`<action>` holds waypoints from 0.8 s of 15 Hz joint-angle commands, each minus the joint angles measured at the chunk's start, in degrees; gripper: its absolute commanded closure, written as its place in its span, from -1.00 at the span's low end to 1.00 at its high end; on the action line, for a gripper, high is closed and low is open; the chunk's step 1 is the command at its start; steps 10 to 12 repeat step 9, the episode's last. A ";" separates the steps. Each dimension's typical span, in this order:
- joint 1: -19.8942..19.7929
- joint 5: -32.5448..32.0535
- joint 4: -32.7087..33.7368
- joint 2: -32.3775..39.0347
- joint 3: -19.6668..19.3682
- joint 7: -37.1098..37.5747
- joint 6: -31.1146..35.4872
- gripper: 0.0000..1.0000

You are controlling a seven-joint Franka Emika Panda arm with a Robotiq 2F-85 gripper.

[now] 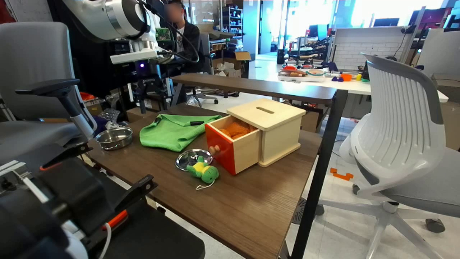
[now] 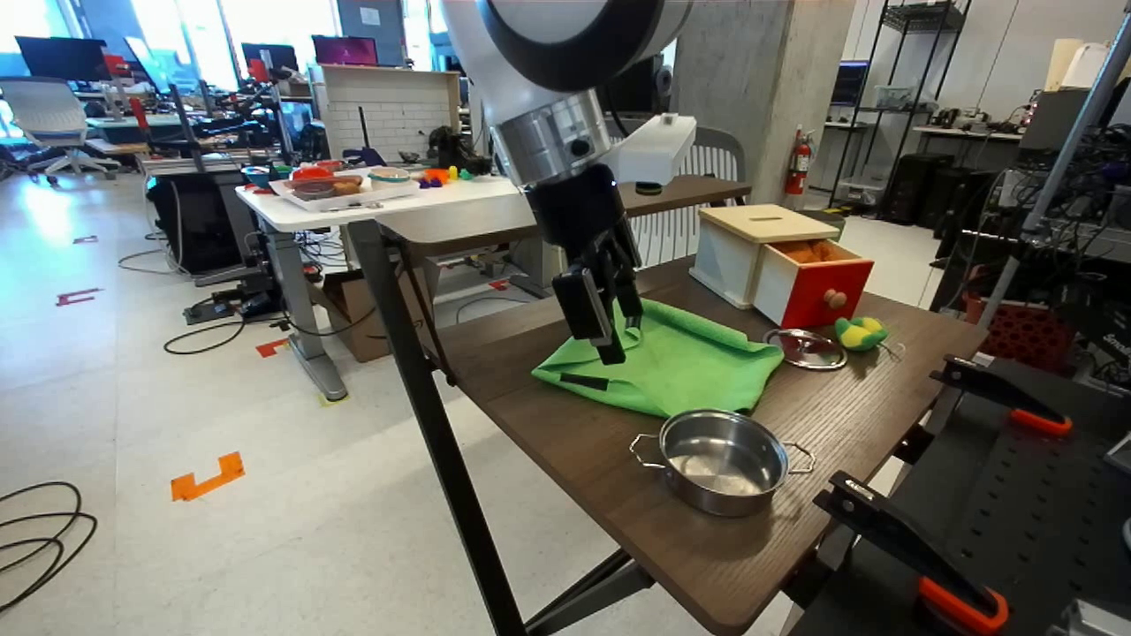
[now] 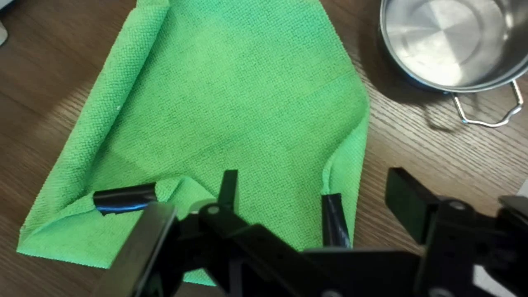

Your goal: Unfold the cloth

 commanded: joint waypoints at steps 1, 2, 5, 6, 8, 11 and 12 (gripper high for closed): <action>-1.18 -0.04 -8.68 -8.81 -0.29 0.21 0.16 -1.00; -1.59 -0.49 -11.00 -10.98 -0.51 0.10 0.70 -1.00; -4.42 -0.52 -18.05 -17.72 -0.98 -1.81 2.91 -1.00; -2.99 -0.14 -11.46 -11.75 -0.45 -0.39 0.69 -1.00; -4.53 -0.13 -14.98 -15.42 -0.64 -1.19 0.87 -1.00; -4.86 -0.12 -15.84 -16.30 -0.65 -1.35 0.96 -1.00; -4.86 -0.12 -15.84 -16.30 -0.65 -1.35 0.96 -1.00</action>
